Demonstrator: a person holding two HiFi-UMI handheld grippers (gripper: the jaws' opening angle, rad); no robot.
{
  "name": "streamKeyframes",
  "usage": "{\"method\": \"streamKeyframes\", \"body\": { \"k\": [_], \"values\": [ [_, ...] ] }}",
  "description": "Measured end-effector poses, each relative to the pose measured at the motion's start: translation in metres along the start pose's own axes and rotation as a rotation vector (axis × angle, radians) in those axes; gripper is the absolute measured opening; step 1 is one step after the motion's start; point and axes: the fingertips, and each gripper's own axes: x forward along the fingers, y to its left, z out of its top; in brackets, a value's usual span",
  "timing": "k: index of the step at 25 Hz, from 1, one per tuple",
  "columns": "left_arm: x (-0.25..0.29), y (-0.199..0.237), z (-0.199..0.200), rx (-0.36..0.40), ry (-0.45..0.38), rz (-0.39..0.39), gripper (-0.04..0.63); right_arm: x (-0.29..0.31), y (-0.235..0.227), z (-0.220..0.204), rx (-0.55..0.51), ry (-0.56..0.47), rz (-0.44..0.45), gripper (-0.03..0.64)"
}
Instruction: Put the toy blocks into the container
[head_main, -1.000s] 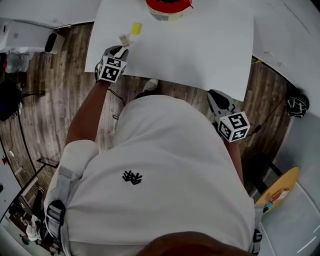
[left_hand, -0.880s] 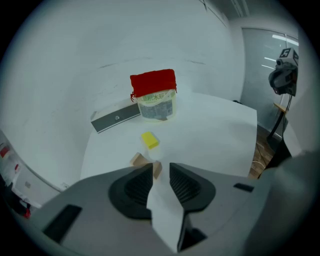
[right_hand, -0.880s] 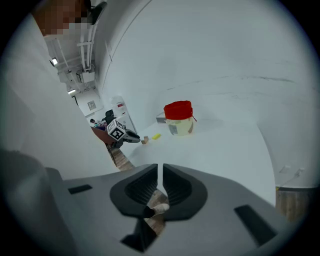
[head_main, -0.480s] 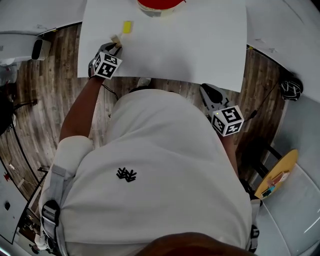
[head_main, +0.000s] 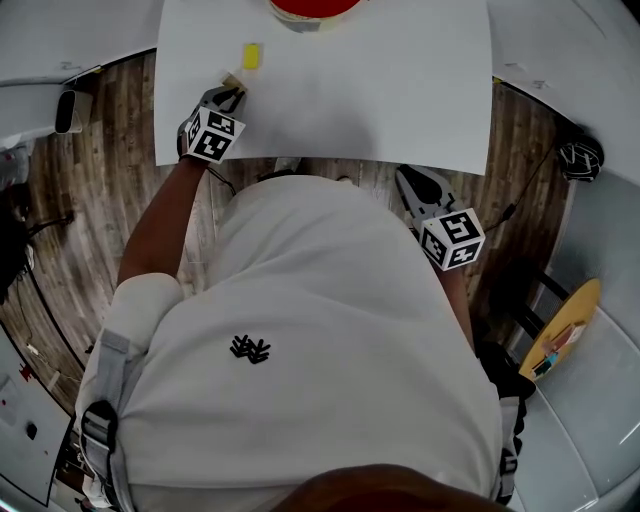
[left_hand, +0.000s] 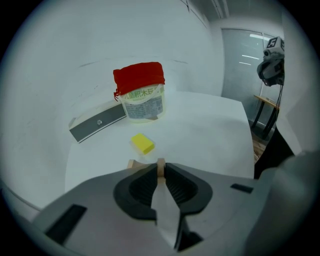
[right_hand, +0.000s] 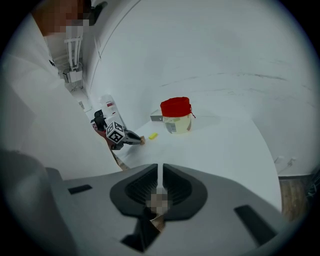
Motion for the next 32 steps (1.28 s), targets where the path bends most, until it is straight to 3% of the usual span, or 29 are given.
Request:
{"method": "streamKeyframes", "body": {
  "k": [7,14,23,28,32],
  "values": [
    [-0.02,0.002,0.023,0.031,-0.047,-0.068,0.055,0.019,0.015,0.009,0.011,-0.009,-0.009,0.034],
    [-0.061,0.006,0.077,0.057,-0.134,-0.161,0.055,0.033,0.023,0.01,0.054,-0.031,-0.037,0.034],
    [-0.104,0.024,0.182,0.174,-0.29,-0.277,0.055,0.036,0.03,0.009,0.104,-0.066,-0.095,0.033],
    [-0.091,0.033,0.232,0.274,-0.324,-0.295,0.055,0.033,0.029,0.004,0.137,-0.064,-0.126,0.032],
    [-0.074,0.038,0.258,0.309,-0.333,-0.304,0.055,0.028,0.035,0.004,0.151,-0.068,-0.146,0.032]
  ]
}}
